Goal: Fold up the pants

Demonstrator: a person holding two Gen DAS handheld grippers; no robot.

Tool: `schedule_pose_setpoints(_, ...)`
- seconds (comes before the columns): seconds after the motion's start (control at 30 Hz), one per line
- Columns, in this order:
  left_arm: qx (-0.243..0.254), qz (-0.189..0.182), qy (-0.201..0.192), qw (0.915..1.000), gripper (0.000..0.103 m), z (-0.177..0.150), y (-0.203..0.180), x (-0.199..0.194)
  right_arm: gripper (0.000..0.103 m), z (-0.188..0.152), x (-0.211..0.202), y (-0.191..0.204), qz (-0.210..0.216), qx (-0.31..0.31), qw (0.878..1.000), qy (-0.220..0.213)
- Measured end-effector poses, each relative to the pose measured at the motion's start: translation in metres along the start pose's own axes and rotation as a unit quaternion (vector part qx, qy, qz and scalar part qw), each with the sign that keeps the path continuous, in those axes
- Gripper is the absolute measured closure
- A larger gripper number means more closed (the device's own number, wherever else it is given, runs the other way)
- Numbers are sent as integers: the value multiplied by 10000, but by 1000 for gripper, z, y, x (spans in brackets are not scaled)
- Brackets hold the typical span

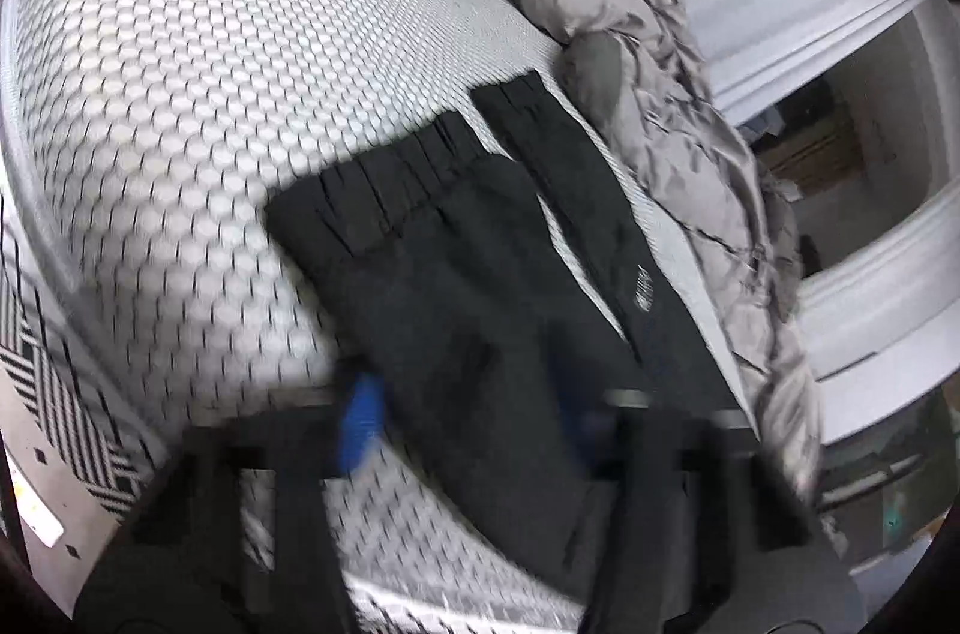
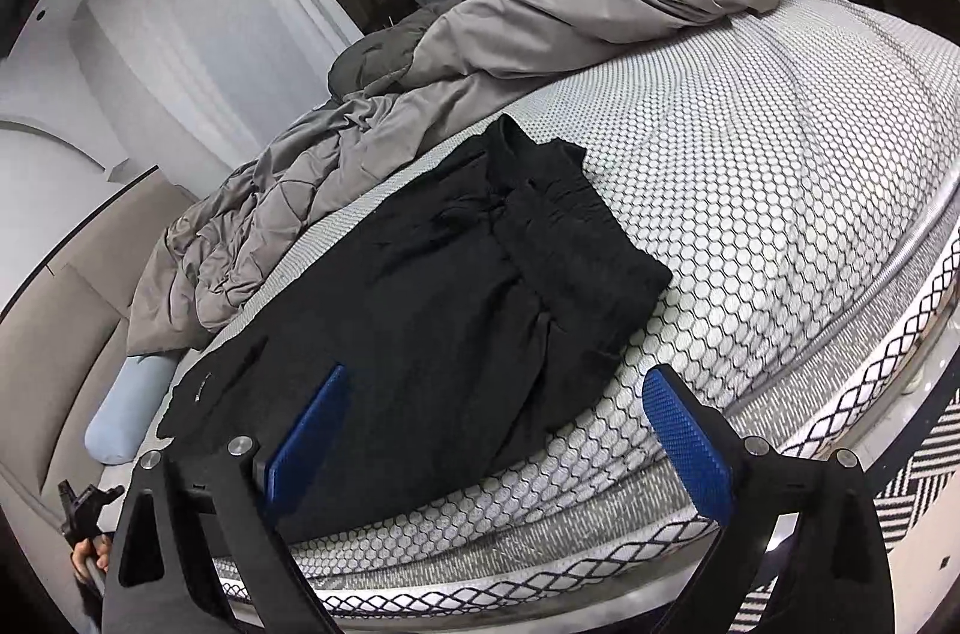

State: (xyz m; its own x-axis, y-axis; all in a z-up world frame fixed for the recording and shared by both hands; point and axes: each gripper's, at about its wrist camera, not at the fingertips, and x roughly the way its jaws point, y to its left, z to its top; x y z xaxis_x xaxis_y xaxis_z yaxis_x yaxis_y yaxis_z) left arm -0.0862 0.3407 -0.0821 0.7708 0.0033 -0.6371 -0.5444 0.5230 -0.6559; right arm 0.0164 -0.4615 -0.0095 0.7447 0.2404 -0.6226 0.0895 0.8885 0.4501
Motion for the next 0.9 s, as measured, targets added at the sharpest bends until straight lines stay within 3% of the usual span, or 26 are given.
schedule_pose_setpoints(0.03, 39, 191, -20, 9998, 103, 2, 0, 2, 4, -1, 0, -3, -60, 70, 10000, 21)
schedule_pose_setpoints(0.2, 111, -14, -309, 9995, 103, 5, -1, -11, 4, -7, -4, -18, -69, 366, 9993, 26)
schedule_pose_setpoints(0.27, 115, 50, -278, 9995, 103, 6, -3, -7, 8, -5, 2, -25, 32, 486, 9988, 58)
schedule_pose_setpoints(0.37, 85, 96, -286, 9995, 103, 9, -7, 0, 22, 5, 29, -41, 241, 928, 9953, 149)
schedule_pose_setpoints(0.4, 78, 102, -288, 9995, 103, 9, -5, -1, 32, 8, 40, -47, 252, 1142, 9930, 187)
schedule_pose_setpoints(0.43, 86, 117, -292, 9995, 103, 9, -6, -2, 57, 11, 47, -49, 225, 1168, 9928, 166)
schedule_pose_setpoints(0.5, 70, 115, -313, 9994, 103, 7, -7, -9, 85, 16, 50, -46, 67, 1043, 9943, 185)
schedule_pose_setpoints(0.53, 69, 45, -348, 9994, 103, 6, -8, -17, 89, 17, 47, -44, 123, 988, 9949, 137)
schedule_pose_setpoints(0.63, 138, 17, -510, 9986, 103, 4, -12, -32, 90, 15, 13, -35, -115, 476, 9983, -311)
schedule_pose_setpoints(0.8, -209, 160, -167, 9995, 103, 7, 7, -9, 90, 0, 25, -66, -78, 1005, 9947, 179)
schedule_pose_setpoints(0.9, -72, 144, -270, 9995, 103, 7, 3, -13, 90, 5, 13, -60, 21, 1016, 9948, -48)
